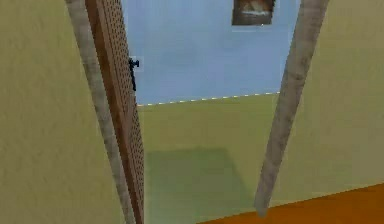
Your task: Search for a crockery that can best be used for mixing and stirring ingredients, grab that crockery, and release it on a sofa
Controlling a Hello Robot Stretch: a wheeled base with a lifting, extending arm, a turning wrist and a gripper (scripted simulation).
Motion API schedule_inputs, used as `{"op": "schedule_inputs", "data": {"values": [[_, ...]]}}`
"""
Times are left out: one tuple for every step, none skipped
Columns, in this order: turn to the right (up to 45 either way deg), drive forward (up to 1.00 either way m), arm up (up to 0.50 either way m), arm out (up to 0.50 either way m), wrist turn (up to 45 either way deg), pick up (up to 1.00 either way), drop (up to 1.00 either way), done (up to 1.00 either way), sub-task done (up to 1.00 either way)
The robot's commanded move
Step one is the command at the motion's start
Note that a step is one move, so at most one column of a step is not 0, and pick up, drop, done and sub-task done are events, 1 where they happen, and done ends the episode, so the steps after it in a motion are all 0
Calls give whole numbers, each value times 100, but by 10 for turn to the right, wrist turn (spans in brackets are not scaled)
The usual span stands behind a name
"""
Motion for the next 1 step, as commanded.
{"op": "schedule_inputs", "data": {"values": [[0,75,0,0,0,0,0,0,0]]}}
